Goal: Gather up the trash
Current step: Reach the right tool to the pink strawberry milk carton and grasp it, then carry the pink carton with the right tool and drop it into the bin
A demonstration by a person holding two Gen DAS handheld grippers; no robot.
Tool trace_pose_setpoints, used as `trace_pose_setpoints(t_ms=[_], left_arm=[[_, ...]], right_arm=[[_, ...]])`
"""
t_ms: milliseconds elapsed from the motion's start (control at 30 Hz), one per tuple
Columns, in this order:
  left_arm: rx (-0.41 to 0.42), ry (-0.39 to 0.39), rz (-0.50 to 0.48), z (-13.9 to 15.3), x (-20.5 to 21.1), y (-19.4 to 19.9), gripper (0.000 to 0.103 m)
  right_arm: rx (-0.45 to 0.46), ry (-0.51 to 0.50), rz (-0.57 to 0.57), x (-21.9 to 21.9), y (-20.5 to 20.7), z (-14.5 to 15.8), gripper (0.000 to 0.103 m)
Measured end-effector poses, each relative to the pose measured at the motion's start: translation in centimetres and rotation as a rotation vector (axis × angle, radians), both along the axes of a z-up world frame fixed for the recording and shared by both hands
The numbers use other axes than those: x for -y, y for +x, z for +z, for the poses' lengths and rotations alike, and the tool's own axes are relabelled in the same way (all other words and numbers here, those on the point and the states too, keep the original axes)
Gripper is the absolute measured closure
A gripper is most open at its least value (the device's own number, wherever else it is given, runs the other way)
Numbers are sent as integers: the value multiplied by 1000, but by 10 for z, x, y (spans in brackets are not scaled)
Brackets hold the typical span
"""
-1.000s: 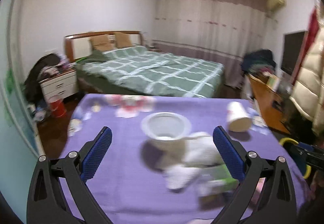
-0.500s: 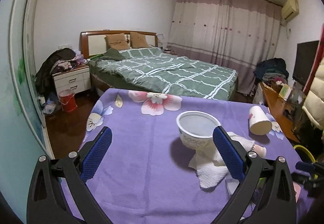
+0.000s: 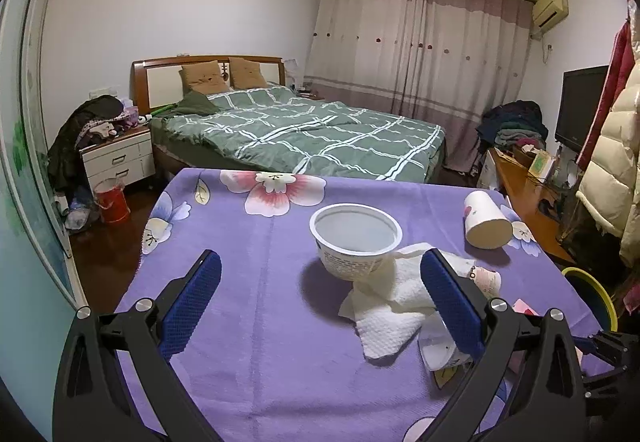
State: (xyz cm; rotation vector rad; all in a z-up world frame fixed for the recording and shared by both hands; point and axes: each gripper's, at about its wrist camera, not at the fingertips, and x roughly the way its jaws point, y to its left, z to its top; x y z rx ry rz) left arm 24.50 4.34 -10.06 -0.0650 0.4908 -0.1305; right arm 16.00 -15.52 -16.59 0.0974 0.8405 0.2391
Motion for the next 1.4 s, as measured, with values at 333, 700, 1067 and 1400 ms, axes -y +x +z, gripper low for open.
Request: trace_pose_setpoints(t_ms=[333, 700, 1067, 1400], left_arm=[[0, 17, -24, 0, 9, -3, 5], [-2, 34, -42, 0, 14, -4, 5], [-11, 51, -48, -2, 18, -2, 5], [-14, 57, -53, -4, 20, -1, 5]], right_arm=[[12, -45, -2, -3, -1, 3, 54], [63, -37, -260, 75, -9, 22, 54], [94, -81, -625, 184, -11, 24, 54], [81, -94, -843, 238, -8, 15, 36]])
